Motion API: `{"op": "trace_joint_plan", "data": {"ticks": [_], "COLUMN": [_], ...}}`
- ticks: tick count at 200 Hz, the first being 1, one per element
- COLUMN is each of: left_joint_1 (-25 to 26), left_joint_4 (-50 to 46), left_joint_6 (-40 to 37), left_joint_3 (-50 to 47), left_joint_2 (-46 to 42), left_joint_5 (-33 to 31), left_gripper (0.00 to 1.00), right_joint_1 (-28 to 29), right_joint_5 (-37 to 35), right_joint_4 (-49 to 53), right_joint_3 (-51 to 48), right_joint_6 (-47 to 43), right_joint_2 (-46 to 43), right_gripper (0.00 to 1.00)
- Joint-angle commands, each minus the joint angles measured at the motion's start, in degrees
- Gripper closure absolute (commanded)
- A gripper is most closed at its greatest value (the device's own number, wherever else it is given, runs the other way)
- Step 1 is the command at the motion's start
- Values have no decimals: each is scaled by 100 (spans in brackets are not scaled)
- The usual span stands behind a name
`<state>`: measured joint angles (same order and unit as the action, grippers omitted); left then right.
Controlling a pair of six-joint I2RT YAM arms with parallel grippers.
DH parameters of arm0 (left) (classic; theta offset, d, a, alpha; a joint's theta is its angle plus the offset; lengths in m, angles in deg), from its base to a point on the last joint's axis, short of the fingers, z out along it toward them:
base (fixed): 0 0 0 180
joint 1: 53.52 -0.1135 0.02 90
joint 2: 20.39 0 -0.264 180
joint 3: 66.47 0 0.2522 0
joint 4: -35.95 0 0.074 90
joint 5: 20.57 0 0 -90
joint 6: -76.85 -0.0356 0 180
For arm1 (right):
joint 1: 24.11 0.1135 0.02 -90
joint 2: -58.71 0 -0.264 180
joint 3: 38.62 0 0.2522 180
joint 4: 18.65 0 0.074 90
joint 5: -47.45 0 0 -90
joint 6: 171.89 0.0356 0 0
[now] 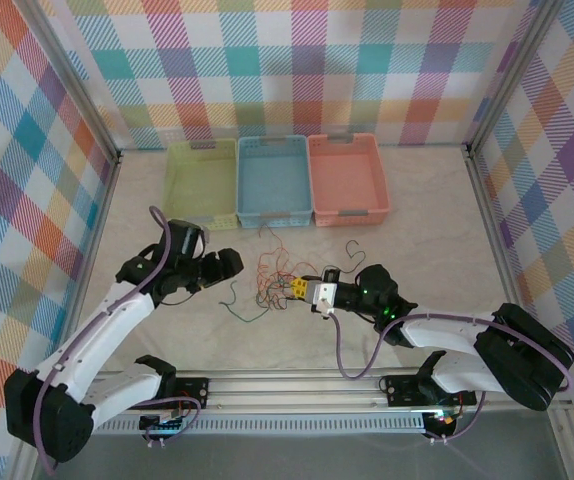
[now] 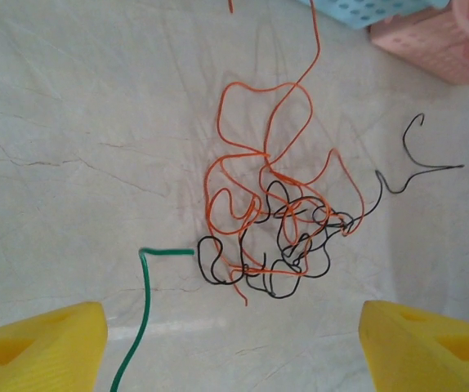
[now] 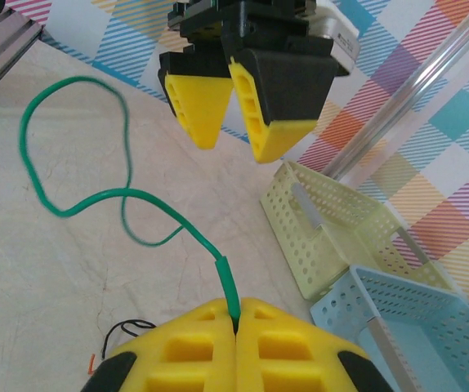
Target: Untangle the cables
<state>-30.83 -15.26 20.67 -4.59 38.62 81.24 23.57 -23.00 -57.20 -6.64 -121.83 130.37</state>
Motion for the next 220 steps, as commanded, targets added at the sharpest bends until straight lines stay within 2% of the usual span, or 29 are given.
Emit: {"op": "trace_joint_plan", "data": {"ticks": [1,36,63,122,173,205,220], "left_joint_1": [43,382,694,958,1105,1149,1171], "left_joint_4": [-38,-234,-728,-677,-788,-738,-746], "left_joint_6": [-410,-720,-765,-709,-659,-653,-649], "left_joint_3": [-49,98,364,321,452,445,456], "left_joint_2": [153,509,758,1075,1405,1473,1524], "left_joint_5": [192,128,-379,-610,-1146,-1185,-1237], "left_gripper": [21,23,24,24,29,29,33], "right_joint_1": [31,31,33,33,35,31,35], "right_joint_5": [90,101,128,145,119,106,102], "right_joint_4": [-445,-419,-123,-133,-71,-77,-76], "right_joint_3": [-123,-135,-80,-90,-79,-73,-73], "right_joint_6": [-184,-180,-176,-138,-145,-135,-123], "right_joint_2": [30,-109,-269,-348,-366,-371,-381], "right_gripper": [100,100,100,100,100,100,100]}}
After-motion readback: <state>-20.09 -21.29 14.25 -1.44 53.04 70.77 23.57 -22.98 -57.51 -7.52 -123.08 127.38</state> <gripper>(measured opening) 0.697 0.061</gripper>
